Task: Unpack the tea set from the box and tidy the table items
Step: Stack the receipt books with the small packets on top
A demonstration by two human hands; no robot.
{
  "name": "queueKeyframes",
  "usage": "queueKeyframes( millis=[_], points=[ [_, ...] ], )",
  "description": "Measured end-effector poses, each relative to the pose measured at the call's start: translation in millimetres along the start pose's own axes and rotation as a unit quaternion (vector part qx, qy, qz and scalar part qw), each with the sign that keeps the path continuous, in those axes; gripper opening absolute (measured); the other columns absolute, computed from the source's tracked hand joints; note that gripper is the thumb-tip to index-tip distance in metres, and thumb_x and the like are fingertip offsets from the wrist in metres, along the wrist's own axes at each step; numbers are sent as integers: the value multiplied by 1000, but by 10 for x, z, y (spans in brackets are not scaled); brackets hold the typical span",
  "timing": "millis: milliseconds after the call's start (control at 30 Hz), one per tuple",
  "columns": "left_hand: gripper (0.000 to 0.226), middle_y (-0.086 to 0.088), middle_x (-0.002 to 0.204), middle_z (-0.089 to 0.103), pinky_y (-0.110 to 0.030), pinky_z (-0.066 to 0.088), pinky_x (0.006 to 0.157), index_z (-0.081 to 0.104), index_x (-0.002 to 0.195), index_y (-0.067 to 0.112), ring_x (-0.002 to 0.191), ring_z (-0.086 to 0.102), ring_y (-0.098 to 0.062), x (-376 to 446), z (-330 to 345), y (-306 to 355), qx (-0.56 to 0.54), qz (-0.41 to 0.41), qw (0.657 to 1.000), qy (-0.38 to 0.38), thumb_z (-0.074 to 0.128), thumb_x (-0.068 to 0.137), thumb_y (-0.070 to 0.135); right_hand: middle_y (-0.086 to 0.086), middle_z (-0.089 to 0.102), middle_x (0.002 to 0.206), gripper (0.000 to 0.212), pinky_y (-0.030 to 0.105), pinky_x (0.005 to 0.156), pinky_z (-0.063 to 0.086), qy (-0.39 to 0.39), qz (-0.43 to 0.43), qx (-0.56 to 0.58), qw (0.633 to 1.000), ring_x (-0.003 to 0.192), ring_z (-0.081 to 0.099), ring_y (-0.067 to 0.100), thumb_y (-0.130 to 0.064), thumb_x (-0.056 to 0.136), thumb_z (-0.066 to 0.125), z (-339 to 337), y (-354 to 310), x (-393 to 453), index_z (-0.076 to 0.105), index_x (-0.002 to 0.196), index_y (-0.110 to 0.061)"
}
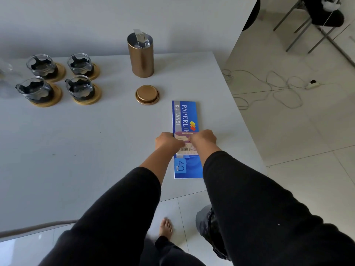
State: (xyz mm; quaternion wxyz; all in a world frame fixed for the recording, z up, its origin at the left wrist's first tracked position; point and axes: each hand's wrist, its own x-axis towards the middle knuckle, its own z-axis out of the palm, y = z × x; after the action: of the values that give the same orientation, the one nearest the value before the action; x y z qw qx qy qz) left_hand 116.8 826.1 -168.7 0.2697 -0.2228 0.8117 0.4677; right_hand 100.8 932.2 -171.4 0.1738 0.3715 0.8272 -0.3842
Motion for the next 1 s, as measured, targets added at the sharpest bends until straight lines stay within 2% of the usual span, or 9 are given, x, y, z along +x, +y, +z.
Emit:
queueKeyframes(
  millis=[133, 267, 400, 500, 567, 667, 800, 1000],
  points=[
    [49, -4, 123, 63, -37, 56, 89, 53, 125, 17, 105, 65, -23, 110, -73, 38, -11, 28, 1000, 6, 73, 83, 29, 7, 69, 108, 34, 27, 72, 52, 8, -1, 12, 1000, 94, 69, 22, -32, 85, 70, 46, -163, 63, 62, 108, -9],
    [48, -4, 124, 62, -36, 56, 89, 53, 127, 17, 108, 65, -24, 334, -179, 151, -37, 31, 999, 12, 72, 83, 26, 7, 70, 108, 32, 28, 75, 54, 16, -1, 16, 1000, 94, 70, 23, -32, 85, 69, 89, -389, 203, 62, 106, -9],
    [42, -4, 122, 64, -36, 57, 86, 56, 124, 17, 106, 65, -25, 579, -219, 281, -51, 40, 997, 38, 70, 85, 23, 7, 70, 106, 32, 27, 72, 54, 17, -6, 17, 1000, 93, 70, 23, -33, 83, 71, 139, -627, 417, 64, 104, -10],
    [33, -4, 118, 66, -35, 58, 84, 59, 119, 19, 103, 67, -25, 743, -219, 429, -48, 39, 997, 51, 67, 87, 23, 8, 70, 109, 31, 32, 83, 57, 26, -17, -2, 1000, 98, 69, 25, -28, 82, 73, 128, -798, 595, 65, 105, -9],
    [30, -4, 115, 67, -33, 58, 82, 60, 116, 19, 101, 67, -25, 850, -230, 580, -52, 31, 997, 51, 66, 87, 21, 8, 70, 109, 30, 32, 84, 57, 28, -20, -4, 999, 98, 68, 25, -27, 82, 72, 104, -907, 715, 65, 104, -8],
    [28, -6, 116, 67, -32, 56, 87, 61, 116, 15, 103, 67, -24, 1024, -255, 785, -47, 30, 997, 54, 64, 88, 22, 8, 69, 109, 27, 31, 83, 55, 27, -34, -5, 999, 99, 67, 25, -25, 83, 71, 78, -1072, 880, 64, 103, -8],
    [35, -7, 118, 65, -30, 53, 83, 56, 120, 10, 107, 65, -25, 1230, -316, 1024, -56, -2, 997, 57, 64, 90, 27, 7, 69, 110, 27, 28, 78, 53, 11, -43, -7, 999, 99, 67, 24, -26, 84, 71, 44, -1297, 1081, 63, 104, -10],
    [40, -9, 122, 61, -31, 53, 93, 50, 126, 8, 112, 62, -24, 1406, -387, 1235, -24, -27, 997, 65, 61, 92, 27, 7, 67, 110, 31, 25, 71, 49, -8, -59, -16, 998, 98, 67, 22, -26, 84, 72, 42, -1535, 1254, 62, 108, -9]
  ],
)
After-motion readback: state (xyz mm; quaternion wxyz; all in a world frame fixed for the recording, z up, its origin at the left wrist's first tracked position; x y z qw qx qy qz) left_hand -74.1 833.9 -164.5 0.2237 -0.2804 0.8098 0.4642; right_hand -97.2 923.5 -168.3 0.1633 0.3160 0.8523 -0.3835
